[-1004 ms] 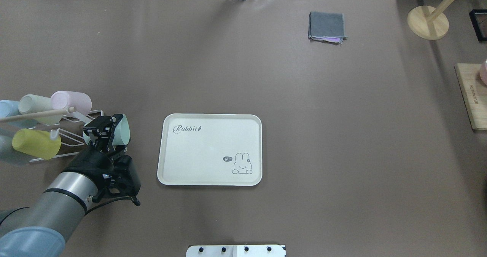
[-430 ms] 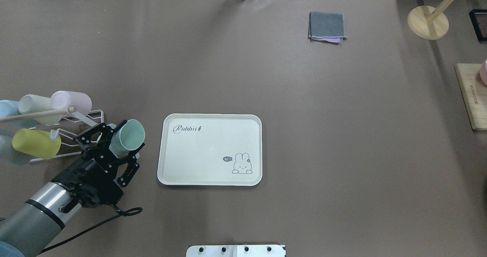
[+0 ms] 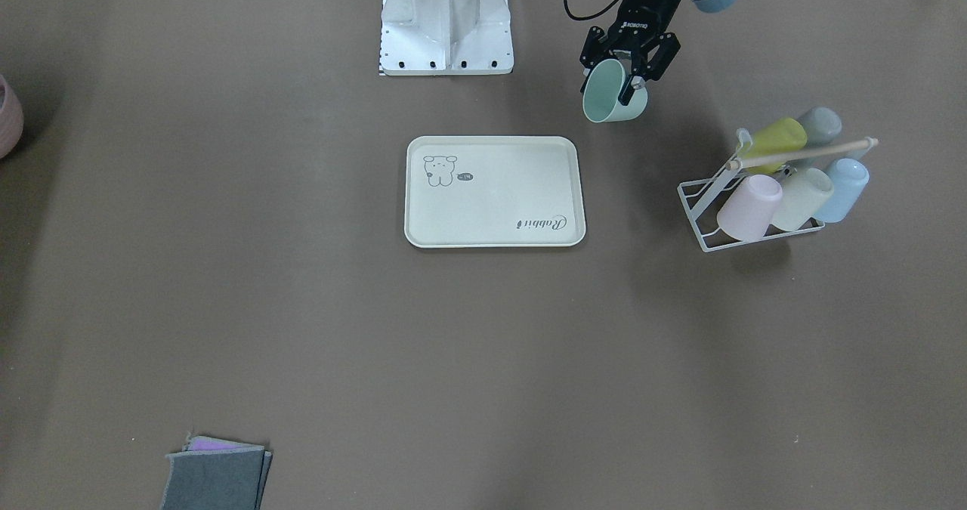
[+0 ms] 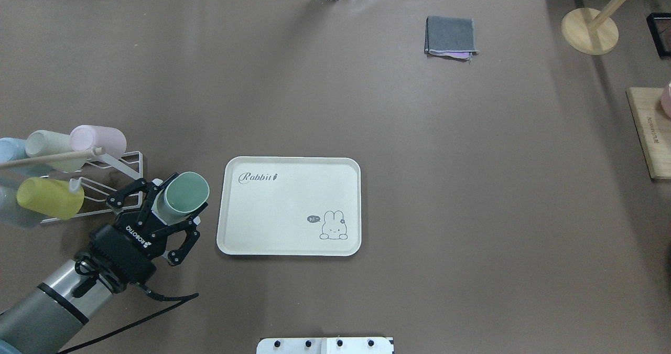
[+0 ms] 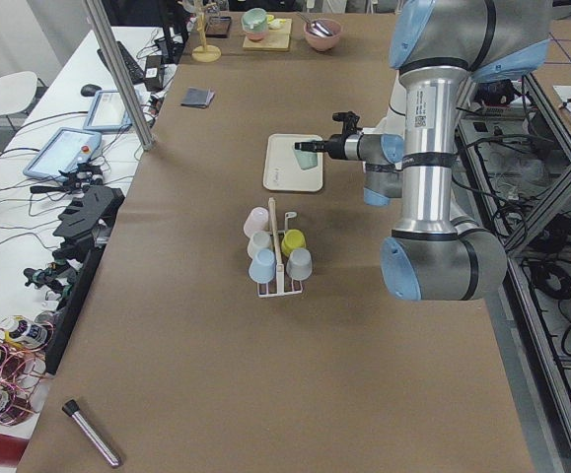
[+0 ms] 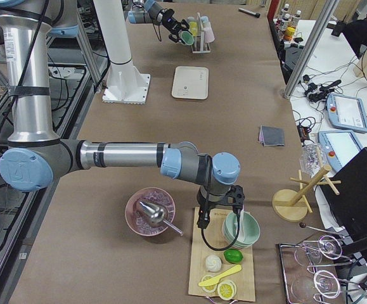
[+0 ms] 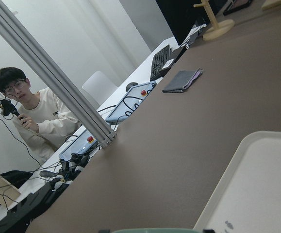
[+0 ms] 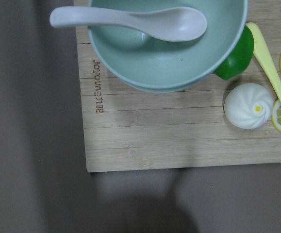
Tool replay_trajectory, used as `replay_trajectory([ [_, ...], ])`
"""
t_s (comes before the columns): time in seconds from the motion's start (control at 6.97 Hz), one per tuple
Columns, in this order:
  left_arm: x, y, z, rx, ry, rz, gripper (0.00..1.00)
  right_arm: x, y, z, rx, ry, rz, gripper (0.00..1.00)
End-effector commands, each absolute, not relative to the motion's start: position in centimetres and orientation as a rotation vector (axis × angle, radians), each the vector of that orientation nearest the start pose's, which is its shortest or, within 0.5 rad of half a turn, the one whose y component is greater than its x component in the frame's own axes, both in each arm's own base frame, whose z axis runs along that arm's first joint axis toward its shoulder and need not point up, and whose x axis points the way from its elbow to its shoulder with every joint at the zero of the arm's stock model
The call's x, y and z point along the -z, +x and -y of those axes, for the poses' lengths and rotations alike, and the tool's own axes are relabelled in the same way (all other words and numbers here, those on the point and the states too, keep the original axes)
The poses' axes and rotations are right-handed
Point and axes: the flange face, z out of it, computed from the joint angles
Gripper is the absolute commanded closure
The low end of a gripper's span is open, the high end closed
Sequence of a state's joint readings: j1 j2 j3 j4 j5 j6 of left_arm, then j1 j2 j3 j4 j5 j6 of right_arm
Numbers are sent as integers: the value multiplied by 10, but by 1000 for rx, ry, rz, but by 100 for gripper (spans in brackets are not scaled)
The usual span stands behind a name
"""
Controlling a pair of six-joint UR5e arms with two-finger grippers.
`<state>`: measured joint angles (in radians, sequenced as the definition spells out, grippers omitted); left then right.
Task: Pick up and place green cup on tray
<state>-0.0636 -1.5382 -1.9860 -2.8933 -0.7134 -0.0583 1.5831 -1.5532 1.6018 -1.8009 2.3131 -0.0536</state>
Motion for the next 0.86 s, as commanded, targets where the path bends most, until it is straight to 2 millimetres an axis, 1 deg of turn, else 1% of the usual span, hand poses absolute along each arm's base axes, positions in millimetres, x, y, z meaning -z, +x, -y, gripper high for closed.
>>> replay_trajectory([
  [0.0,-326,418,232,-235,1512,-807,35,-658,72,483,-28,-147,749,0],
  [0.14,-312,424,232,-203,1517,-842,35,-659,72,483,-27,-149,749,0],
  [0.29,-316,434,234,-180,1495,-862,34,-659,72,483,-27,-149,749,0],
  [0.43,-320,457,235,-178,1486,-860,33,-660,72,482,-30,-151,749,0],
  [0.57,-312,484,240,-170,1490,-857,33,-660,72,483,-30,-151,749,0],
  [0.72,-304,508,251,-157,1497,-843,33,-661,72,482,-30,-153,749,0],
])
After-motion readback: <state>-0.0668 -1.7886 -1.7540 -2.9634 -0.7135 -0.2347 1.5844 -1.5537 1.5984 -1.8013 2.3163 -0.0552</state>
